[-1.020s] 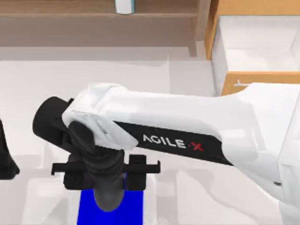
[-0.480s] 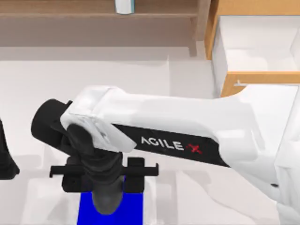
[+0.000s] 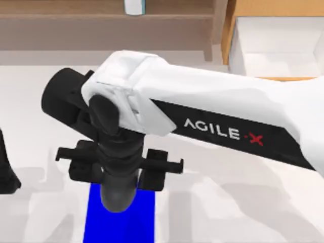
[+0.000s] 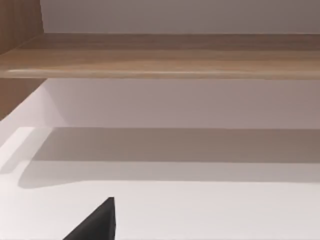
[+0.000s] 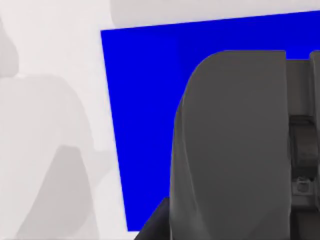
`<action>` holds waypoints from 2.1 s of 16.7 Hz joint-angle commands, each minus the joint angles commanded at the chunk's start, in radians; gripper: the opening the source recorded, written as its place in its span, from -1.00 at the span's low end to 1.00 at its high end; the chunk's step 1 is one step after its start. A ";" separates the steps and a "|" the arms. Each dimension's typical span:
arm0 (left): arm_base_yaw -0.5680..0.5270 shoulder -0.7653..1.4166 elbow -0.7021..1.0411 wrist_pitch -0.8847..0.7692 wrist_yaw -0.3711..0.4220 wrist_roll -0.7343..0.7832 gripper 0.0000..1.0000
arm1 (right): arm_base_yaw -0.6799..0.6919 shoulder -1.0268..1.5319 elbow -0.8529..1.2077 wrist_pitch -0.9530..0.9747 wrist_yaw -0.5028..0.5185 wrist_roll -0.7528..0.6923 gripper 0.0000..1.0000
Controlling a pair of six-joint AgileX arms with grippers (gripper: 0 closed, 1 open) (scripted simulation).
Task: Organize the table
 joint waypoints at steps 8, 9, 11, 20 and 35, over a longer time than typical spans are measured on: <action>0.000 0.000 0.000 0.000 0.000 0.000 1.00 | 0.005 -0.049 -0.007 -0.023 0.017 -0.003 -1.00; 0.000 0.000 0.000 0.000 0.000 0.000 1.00 | 0.007 -0.037 -0.010 -0.016 0.007 -0.005 -1.00; 0.000 0.000 0.000 0.000 0.000 0.000 1.00 | 0.013 -0.006 -0.013 0.007 -0.010 -0.009 -1.00; 0.000 0.000 0.000 0.000 0.000 0.000 1.00 | 0.046 0.139 -0.030 0.104 0.039 -0.056 -1.00; 0.000 0.000 0.000 0.000 0.000 0.000 1.00 | 0.046 0.150 -0.040 0.104 0.044 -0.059 0.36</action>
